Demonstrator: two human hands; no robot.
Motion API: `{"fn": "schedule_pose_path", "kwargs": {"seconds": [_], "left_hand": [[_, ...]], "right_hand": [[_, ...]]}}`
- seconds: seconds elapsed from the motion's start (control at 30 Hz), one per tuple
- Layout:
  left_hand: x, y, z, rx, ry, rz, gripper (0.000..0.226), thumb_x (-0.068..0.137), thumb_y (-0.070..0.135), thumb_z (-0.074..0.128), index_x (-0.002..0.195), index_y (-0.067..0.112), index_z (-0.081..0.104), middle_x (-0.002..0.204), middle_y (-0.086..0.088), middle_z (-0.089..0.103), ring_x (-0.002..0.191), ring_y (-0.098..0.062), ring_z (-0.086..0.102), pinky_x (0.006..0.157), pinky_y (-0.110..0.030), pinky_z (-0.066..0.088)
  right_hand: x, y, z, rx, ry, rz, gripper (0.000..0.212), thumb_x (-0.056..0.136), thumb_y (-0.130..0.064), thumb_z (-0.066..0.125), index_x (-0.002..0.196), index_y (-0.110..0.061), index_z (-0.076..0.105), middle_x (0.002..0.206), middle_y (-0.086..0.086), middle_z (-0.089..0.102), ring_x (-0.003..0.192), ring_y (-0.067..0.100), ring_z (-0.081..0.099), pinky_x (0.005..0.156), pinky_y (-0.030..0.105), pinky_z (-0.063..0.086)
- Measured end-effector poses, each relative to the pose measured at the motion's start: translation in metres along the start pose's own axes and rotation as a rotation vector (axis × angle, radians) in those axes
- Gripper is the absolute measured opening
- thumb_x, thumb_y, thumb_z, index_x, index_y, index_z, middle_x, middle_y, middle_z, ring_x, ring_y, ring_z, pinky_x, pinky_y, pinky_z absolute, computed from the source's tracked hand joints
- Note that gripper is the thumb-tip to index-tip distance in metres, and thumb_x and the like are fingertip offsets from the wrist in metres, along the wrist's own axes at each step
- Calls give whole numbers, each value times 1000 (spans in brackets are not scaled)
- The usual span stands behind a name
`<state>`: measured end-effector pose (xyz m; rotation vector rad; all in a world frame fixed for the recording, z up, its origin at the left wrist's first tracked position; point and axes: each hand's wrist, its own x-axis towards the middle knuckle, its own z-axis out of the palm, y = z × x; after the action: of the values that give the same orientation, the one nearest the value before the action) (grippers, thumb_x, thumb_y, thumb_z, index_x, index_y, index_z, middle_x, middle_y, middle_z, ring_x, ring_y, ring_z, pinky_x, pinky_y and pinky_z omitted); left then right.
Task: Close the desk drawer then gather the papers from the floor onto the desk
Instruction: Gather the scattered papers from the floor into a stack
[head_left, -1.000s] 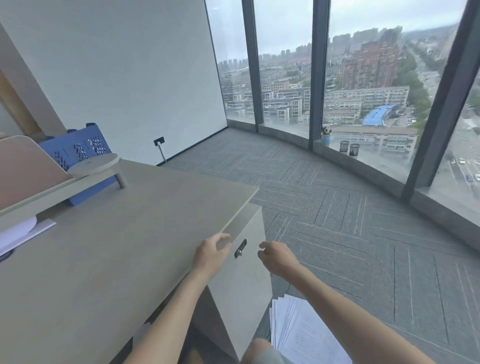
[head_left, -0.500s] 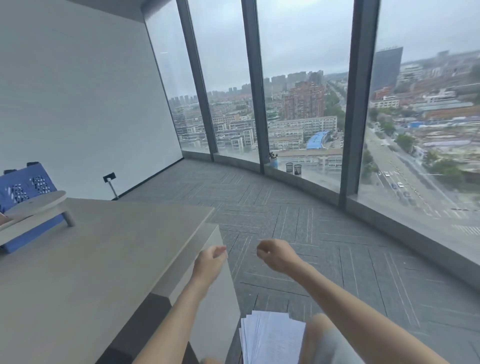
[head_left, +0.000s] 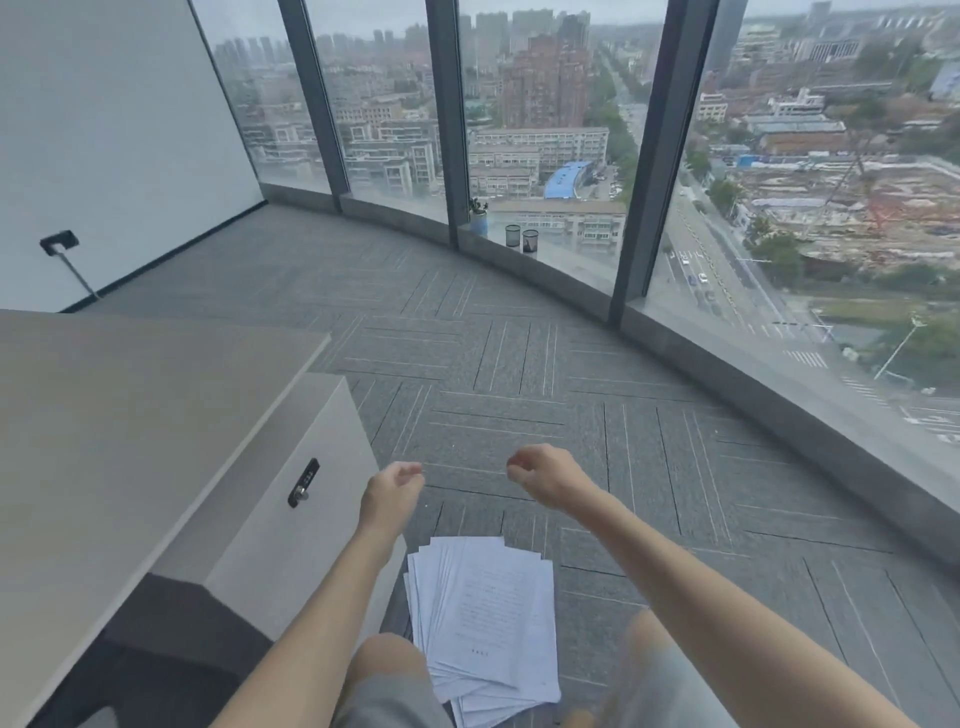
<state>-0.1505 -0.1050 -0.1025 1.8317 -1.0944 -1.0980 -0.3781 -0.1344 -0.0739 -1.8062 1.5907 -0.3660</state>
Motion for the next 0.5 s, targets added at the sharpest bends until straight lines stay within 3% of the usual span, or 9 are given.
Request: {"fn": "schedule_pose_path", "kwargs": {"seconds": [0.17,0.37,0.5], "left_hand": [[46,-50,28,5,-10,-159,22,88,17,58,107,19,68,110,-9,71,107,-27,67,97,-46,55],[110,-117,62,21,-15,-330,28,89,12,57,114,11,68,105,-7,71,93,-19,66,95,-42,54],[150,-180,81,129,-46,-416,38,83,18,55,119,17,68,116,-3,70,100,-20,64,95,-38,53]], "right_hand": [[49,43,29,12,-90,100,32,97,-21,53,121,-8,70,126,10,70,120,27,62,98,33,47],[112,102,81,49,-152,230,37,97,-20,50,128,-9,66,129,10,69,120,27,63,93,29,47],[150,147,129,65,-231,321,38,96,-21,51,130,-10,64,133,9,65,121,26,61,83,25,41]]}}
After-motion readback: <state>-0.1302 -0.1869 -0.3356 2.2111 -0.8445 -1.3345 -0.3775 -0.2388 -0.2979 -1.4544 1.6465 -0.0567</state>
